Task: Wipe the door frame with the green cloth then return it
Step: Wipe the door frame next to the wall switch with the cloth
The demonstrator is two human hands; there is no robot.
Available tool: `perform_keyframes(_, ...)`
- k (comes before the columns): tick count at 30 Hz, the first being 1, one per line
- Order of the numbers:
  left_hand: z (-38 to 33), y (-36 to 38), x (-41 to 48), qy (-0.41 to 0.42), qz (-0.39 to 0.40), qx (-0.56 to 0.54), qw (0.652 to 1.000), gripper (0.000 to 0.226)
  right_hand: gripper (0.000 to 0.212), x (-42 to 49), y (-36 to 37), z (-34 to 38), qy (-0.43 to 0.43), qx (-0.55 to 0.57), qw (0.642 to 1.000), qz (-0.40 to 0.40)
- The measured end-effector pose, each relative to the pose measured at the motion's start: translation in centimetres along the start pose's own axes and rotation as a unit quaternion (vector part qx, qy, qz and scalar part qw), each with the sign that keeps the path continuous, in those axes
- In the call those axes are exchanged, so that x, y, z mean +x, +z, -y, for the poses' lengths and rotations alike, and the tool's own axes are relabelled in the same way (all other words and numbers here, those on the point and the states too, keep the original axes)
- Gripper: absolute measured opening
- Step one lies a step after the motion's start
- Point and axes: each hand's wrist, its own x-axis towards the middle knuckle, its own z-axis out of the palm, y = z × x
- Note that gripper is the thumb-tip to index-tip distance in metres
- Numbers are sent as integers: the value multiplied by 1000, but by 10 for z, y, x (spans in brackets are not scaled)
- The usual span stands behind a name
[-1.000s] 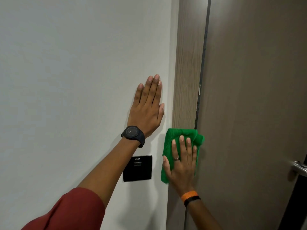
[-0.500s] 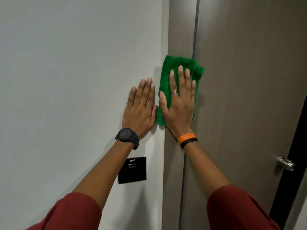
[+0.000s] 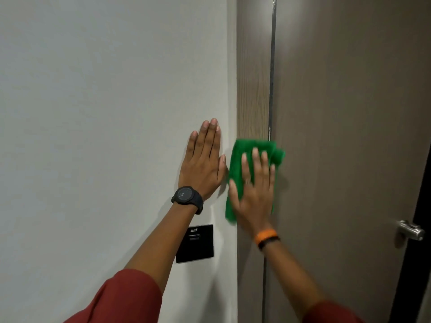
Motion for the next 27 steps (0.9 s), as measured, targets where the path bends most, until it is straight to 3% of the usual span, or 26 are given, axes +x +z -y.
perform_keyframes(3,1,-1,-1,7,9,0,1000,64,66,113,-11,6,3,6,999,-45)
perform_keyframes(6,1,-2,0,5,16,2,1000,65,64,161,-14,7,1,8,997,-72)
perform_keyframes(14,-3,-12,-8,-5,46,-30,998,68,37,66,-5,5,51,82,984,-150)
perform_keyframes(21,-21,-31,-64,-56,128,-112,984,69,29,-90,-23,10,141,82,986,-25)
perform_keyframes(27,-40,-54,-197,-85,204,-193,956,65,35,-177,-48,16,221,98,952,189)
